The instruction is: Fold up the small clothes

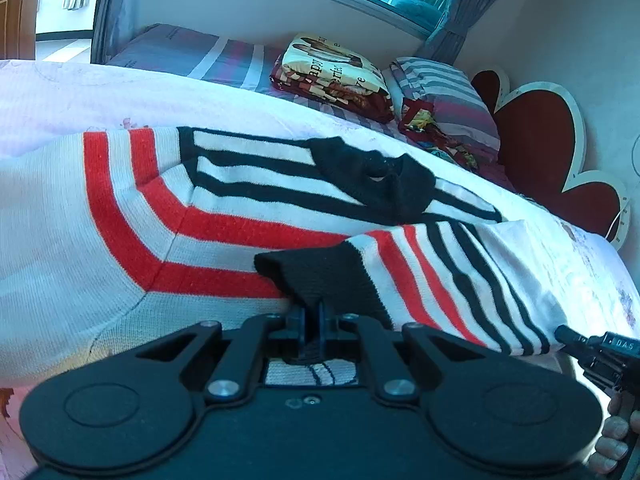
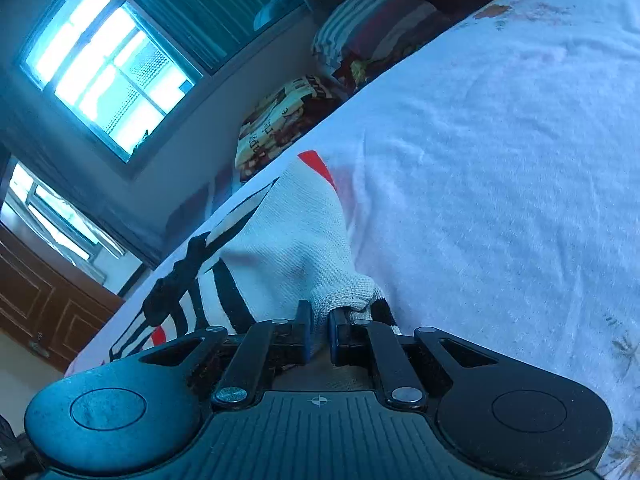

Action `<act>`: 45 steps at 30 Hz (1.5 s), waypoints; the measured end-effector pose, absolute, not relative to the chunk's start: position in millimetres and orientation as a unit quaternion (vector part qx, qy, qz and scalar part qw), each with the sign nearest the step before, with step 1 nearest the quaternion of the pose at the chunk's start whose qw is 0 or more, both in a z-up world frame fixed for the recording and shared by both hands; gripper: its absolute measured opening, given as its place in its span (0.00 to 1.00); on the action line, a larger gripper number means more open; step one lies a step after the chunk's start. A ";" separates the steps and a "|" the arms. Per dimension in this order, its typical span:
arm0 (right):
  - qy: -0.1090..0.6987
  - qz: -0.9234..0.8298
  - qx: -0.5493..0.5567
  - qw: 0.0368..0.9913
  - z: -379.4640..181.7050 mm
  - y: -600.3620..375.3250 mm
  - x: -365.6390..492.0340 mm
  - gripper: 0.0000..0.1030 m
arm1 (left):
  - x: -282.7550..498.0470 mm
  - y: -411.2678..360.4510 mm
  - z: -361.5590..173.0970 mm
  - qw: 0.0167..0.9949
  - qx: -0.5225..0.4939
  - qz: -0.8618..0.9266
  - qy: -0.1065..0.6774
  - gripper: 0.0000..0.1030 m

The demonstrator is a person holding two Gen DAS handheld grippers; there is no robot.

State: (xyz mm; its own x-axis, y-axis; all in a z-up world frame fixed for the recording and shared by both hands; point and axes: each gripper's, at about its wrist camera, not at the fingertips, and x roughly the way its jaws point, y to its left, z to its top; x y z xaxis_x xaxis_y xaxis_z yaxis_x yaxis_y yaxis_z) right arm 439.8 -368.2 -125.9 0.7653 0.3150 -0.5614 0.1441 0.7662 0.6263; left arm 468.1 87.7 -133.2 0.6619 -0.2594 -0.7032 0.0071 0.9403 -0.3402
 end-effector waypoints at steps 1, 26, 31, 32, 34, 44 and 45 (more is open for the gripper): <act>0.333 0.051 0.334 0.880 -122.2 -368.8 436.8 0.07 | 466.1 85.7 -128.4 0.902 -0.150 -0.077 0.397 0.05; 0.345 0.109 0.147 0.921 -104.3 -335.1 453.8 0.08 | 459.7 -13.9 -116.6 0.928 0.020 -0.102 0.357 0.57; 0.355 0.112 0.146 0.917 -116.9 -350.6 455.3 0.00 | 462.1 5.1 -141.4 0.924 -0.025 -0.055 0.377 0.53; 0.338 0.118 0.135 0.924 -110.8 -351.2 453.9 0.00 | 460.0 8.1 -135.4 0.929 -0.030 -0.041 0.368 0.54; 0.322 0.129 0.137 0.928 -104.1 -354.4 464.9 0.00 | 462.2 5.8 -125.6 0.937 -0.037 -0.031 0.346 0.55; 0.333 0.169 0.063 0.925 -133.8 -339.6 576.7 0.00 | 513.2 -41.0 -148.5 0.934 0.012 -0.005 0.356 0.64; 0.334 0.173 0.085 0.923 -137.0 -350.2 586.1 0.00 | 515.2 -40.4 -149.1 0.935 0.015 0.003 0.355 0.67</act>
State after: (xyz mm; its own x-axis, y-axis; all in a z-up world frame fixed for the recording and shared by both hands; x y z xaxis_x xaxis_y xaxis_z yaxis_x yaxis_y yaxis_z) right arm 586.1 -350.2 -137.0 0.7168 0.3759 -0.5873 -0.2617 0.9257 0.2730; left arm 515.2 -40.4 -149.1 0.7481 0.0162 -0.6633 0.0046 0.9995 0.0296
